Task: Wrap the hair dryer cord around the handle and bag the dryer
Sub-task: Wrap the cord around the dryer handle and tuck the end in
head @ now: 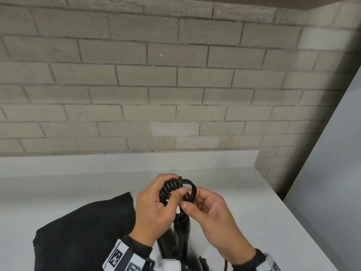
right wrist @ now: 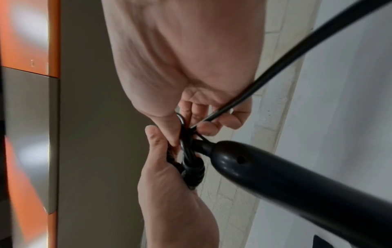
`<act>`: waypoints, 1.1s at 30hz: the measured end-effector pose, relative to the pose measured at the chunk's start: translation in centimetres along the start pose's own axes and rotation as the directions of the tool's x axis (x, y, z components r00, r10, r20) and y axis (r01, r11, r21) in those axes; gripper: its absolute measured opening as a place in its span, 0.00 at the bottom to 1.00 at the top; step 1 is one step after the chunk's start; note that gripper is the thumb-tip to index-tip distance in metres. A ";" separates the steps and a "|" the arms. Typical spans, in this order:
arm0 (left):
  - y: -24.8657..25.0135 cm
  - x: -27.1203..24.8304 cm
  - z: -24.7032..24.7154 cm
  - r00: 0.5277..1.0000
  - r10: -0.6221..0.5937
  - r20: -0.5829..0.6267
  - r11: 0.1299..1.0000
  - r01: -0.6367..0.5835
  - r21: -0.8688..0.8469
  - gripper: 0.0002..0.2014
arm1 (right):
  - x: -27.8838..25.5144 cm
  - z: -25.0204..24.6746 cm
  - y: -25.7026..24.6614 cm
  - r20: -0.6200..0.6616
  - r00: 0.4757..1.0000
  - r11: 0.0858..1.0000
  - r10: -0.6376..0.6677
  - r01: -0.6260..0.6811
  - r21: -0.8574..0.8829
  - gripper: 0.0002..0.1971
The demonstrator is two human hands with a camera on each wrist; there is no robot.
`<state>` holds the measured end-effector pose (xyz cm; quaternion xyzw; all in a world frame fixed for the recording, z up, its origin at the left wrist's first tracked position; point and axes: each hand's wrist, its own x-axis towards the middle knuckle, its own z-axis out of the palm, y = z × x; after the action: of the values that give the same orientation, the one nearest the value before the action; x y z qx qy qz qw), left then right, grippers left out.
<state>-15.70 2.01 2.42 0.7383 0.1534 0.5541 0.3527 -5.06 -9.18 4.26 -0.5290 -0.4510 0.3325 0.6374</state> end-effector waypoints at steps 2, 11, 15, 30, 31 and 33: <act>0.0 0.0 -0.1 1.000 -0.016 0.023 1.000 0.016 -0.004 0.15 | 0.0 -0.1 -0.3 0.013 1.000 1.000 0.015 -0.015 -0.026 0.08; 0.8 -0.2 0.0 0.999 -0.044 0.014 0.999 0.044 -0.020 0.10 | -0.3 0.0 -1.1 0.039 0.999 0.953 -0.027 0.037 -0.300 0.07; 1.3 -0.2 0.2 0.996 -0.092 -0.009 0.996 0.092 0.009 0.09 | -0.7 0.6 -0.3 -0.096 0.979 0.903 -0.179 0.124 -0.411 0.10; 3.5 -0.4 1.3 0.936 -0.307 -0.170 0.937 0.266 -0.225 0.04 | -1.5 2.6 0.9 -0.182 0.771 0.494 -0.611 0.191 -0.848 0.22; 3.5 -0.5 1.4 0.943 -0.282 -0.179 0.946 0.243 -0.213 0.05 | -1.6 2.7 0.7 -0.190 0.792 0.505 -0.580 0.167 -0.847 0.23; 3.6 -0.8 1.6 0.957 -0.231 -0.175 0.963 0.200 -0.179 0.05 | -1.8 3.1 0.3 -0.215 0.831 0.527 -0.512 0.106 -0.843 0.24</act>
<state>-15.08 -1.54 4.13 0.6290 0.2220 0.5919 0.4525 -8.56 -9.59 3.62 -0.7259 -0.4838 -0.1583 0.4625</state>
